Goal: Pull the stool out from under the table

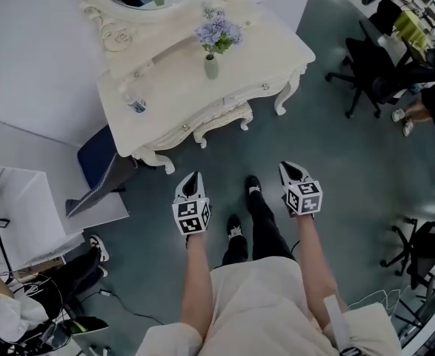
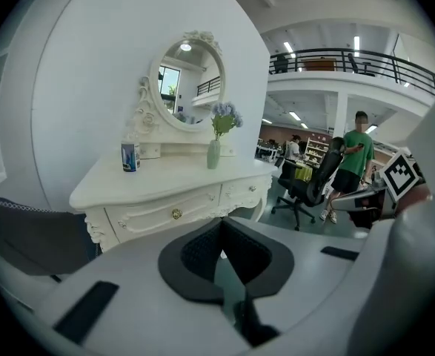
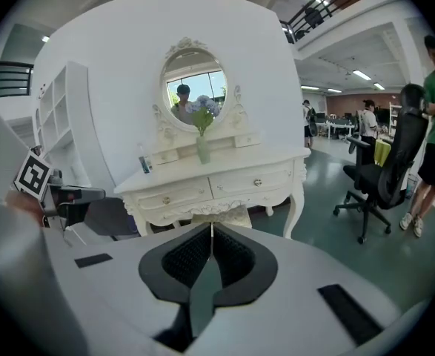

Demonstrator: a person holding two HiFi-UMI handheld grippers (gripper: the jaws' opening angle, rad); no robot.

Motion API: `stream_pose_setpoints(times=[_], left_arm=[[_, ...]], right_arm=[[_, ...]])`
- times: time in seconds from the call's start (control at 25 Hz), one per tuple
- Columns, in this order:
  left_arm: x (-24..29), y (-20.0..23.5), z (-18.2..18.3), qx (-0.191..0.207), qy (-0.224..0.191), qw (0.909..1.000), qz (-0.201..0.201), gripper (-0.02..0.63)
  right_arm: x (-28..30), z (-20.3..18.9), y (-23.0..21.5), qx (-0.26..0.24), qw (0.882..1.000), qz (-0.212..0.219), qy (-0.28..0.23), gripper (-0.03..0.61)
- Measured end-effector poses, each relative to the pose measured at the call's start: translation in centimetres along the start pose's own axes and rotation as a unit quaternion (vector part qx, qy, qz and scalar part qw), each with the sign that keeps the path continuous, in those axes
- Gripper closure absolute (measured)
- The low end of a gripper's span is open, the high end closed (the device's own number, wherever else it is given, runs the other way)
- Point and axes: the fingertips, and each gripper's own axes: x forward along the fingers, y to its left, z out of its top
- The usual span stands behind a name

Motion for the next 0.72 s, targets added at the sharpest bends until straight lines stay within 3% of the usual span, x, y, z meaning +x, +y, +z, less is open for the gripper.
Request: stream_pose_setpoints(times=[0.24, 0.36, 0.72], left_arm=[[6.5, 1.5, -0.1, -0.019, 0.035, 0.9992, -0.005, 0.600], [10.1, 2.0, -0.4, -0.014, 0.048, 0.9987, -0.004, 0.598], [19.0, 4.4, -2.0, -0.027, 0.071, 0.9971, 0.000, 0.600]], right_arm=[[6.8, 0.4, -4.1, -0.002, 1.000, 0.007, 0.015, 0.534], [10.1, 0.0, -5.5, 0.020, 0.999, 0.020, 0.025, 0.534], [17.9, -2.6, -9.5, 0.038, 0.997, 0.039, 0.063, 0.534]])
